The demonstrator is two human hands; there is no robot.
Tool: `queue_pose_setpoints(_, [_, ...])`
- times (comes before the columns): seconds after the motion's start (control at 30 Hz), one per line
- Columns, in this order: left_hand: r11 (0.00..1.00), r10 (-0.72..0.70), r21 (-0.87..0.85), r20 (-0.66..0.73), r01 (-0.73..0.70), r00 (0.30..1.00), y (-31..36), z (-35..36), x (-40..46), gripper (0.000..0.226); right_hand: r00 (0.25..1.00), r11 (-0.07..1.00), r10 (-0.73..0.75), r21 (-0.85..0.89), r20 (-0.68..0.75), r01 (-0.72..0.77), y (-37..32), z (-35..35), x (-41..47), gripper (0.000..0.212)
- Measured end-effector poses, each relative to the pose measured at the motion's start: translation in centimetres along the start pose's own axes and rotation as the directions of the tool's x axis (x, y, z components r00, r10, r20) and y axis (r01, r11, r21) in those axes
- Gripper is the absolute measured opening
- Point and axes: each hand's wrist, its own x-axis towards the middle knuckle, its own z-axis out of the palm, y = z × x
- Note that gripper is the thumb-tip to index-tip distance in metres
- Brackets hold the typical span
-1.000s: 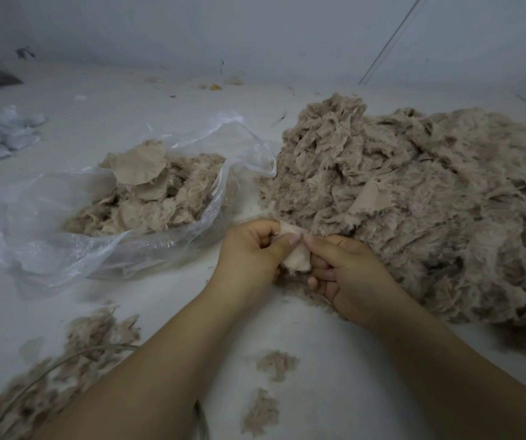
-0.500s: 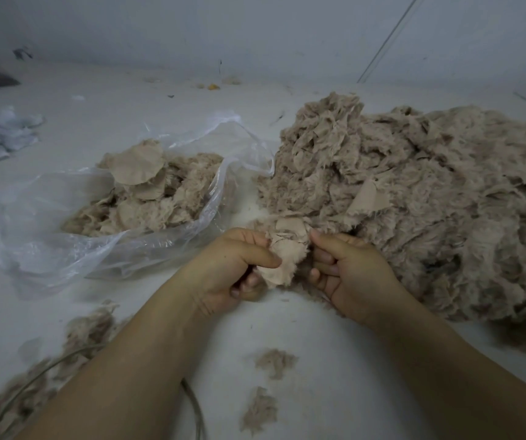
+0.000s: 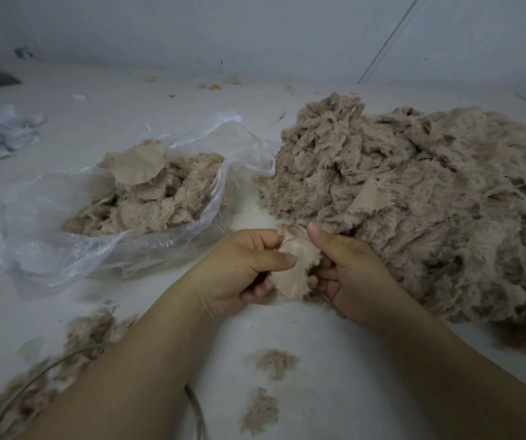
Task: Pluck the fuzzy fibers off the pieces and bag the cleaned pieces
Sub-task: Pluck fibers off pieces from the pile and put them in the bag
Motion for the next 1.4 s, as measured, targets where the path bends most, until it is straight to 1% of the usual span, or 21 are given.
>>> queue_pose_setpoints(0.07, [0.998, 0.069, 0.016, -0.029, -0.068, 0.997, -0.2, 0.4, 0.2, 0.009, 0.999, 1.0, -0.027, 0.016, 0.043, 0.026, 0.0, -0.1, -0.1, 0.032])
queue_pose_setpoints(0.13, [0.994, 0.112, 0.004, -0.045, -0.112, 0.993, -0.4, 0.4, 0.5, 0.009, 0.999, 0.999, -0.031, -0.015, 0.043, 0.032, -0.1, -0.3, -0.1, 0.042])
queue_pose_setpoints(0.23, [0.995, 0.096, 0.027, -0.061, -0.094, 0.994, -0.5, 0.5, 0.6, 0.013, 1.0, 0.997, -0.015, -0.077, 0.009, 0.016, -0.2, -0.2, -0.1, 0.046])
queue_pose_setpoints(0.3, [0.997, 0.073, 0.03, -0.088, -0.07, 0.993, -0.5, 0.6, 0.6, 0.03, 1.0, 0.997, -0.003, -0.077, -0.023, 0.001, -0.2, -0.1, 0.0, 0.038])
queue_pose_setpoints(0.37, [0.998, 0.056, 0.008, -0.138, -0.056, 0.989, -0.5, 0.8, 0.6, 0.042, 1.0, 0.995, 0.0, -0.096, -0.028, -0.003, -0.1, -0.1, 0.0, 0.021])
queue_pose_setpoints(0.4, [0.999, 0.048, -0.016, -0.169, -0.051, 0.984, -0.4, 0.9, 0.6, 0.042, 1.0, 0.995, 0.008, -0.102, -0.023, -0.011, -0.1, -0.1, -0.1, 0.015])
queue_pose_setpoints(0.47, [0.996, 0.046, -0.069, -0.242, -0.064, 0.969, -0.3, 1.0, 0.7, 0.034, 0.999, 0.995, 0.023, -0.098, -0.032, -0.026, 0.0, -0.1, 0.0, 0.015])
queue_pose_setpoints(0.57, [0.982, 0.061, -0.149, -0.339, -0.117, 0.939, -0.4, 0.9, 0.9, 0.04, 0.998, 0.996, 0.034, -0.082, -0.056, -0.039, 0.1, -0.2, 0.2, 0.018])
queue_pose_setpoints(0.7, [0.971, 0.064, -0.186, -0.394, -0.148, 0.917, -0.6, 1.3, 1.0, 0.037, 0.996, 0.996, 0.051, -0.064, -0.076, -0.056, 0.1, -0.1, 0.2, 0.019])
queue_pose_setpoints(0.8, [0.941, 0.04, -0.28, -0.469, -0.191, 0.882, -0.5, 1.0, 1.3, 0.029, 0.995, 0.997, 0.059, -0.047, -0.077, -0.063, 0.1, -0.2, 0.3, 0.022])
queue_pose_setpoints(0.83, [0.939, 0.034, -0.285, -0.482, -0.194, 0.875, -0.4, 0.7, 1.4, 0.028, 0.995, 0.998, 0.059, -0.03, -0.083, -0.062, 0.2, -0.2, 0.3, 0.024])
queue_pose_setpoints(0.9, [0.964, 0.017, -0.227, -0.458, -0.136, 0.889, -0.2, 0.4, 1.2, 0.033, 0.995, 0.999, 0.05, 0.013, -0.09, -0.049, 0.2, -0.1, 0.3, 0.025])
queue_pose_setpoints(0.93, [0.982, 0.001, -0.173, -0.417, -0.08, 0.909, -0.1, 0.3, 1.0, 0.039, 0.995, 0.999, 0.043, 0.029, -0.087, -0.04, 0.1, -0.1, 0.3, 0.022])
queue_pose_setpoints(1.0, [0.999, -0.035, -0.048, -0.284, 0.022, 0.958, -0.1, 0.4, 0.5, 0.053, 0.997, 0.999, 0.03, 0.033, -0.068, -0.028, 0.1, 0.0, 0.1, 0.019])
queue_pose_setpoints(1.03, [0.999, -0.053, 0.0, -0.203, 0.054, 0.978, -0.1, 0.6, 0.4, 0.053, 0.998, 0.999, 0.026, 0.03, -0.052, -0.025, 0.0, -0.1, 0.1, 0.019])
queue_pose_setpoints(1.1, [0.996, -0.07, 0.043, -0.082, 0.074, 0.994, -0.1, 0.7, 0.0, 0.038, 1.0, 1.0, 0.008, 0.02, -0.024, -0.008, -0.1, -0.1, 0.1, 0.022])
queue_pose_setpoints(1.13, [0.996, -0.071, 0.054, -0.067, 0.075, 0.995, -0.1, 0.7, 0.0, 0.03, 1.0, 1.0, 0.003, 0.026, -0.027, -0.003, -0.1, -0.1, 0.2, 0.022])
queue_pose_setpoints(1.2, [0.995, -0.056, 0.082, -0.107, 0.065, 0.993, -0.1, 0.8, 0.0, 0.018, 0.998, 0.997, 0.023, 0.071, -0.063, -0.019, -0.1, -0.2, 0.4, 0.032])
queue_pose_setpoints(1.23, [0.993, -0.037, 0.109, -0.13, 0.052, 0.991, -0.1, 0.8, 0.0, 0.016, 0.997, 0.996, 0.033, 0.079, -0.068, -0.028, -0.1, -0.3, 0.4, 0.035])
queue_pose_setpoints(1.33, [0.98, 0.002, 0.196, -0.145, 0.027, 0.989, 0.1, 1.0, -0.2, 0.016, 1.0, 0.999, 0.022, -0.033, -0.004, -0.022, -0.1, -0.4, 0.3, 0.026])
queue_pose_setpoints(1.4, [0.978, -0.008, 0.206, -0.115, 0.032, 0.993, 0.3, 1.0, -0.3, 0.014, 0.999, 0.998, 0.024, -0.057, -0.039, -0.027, 0.1, -0.3, 0.3, 0.018])
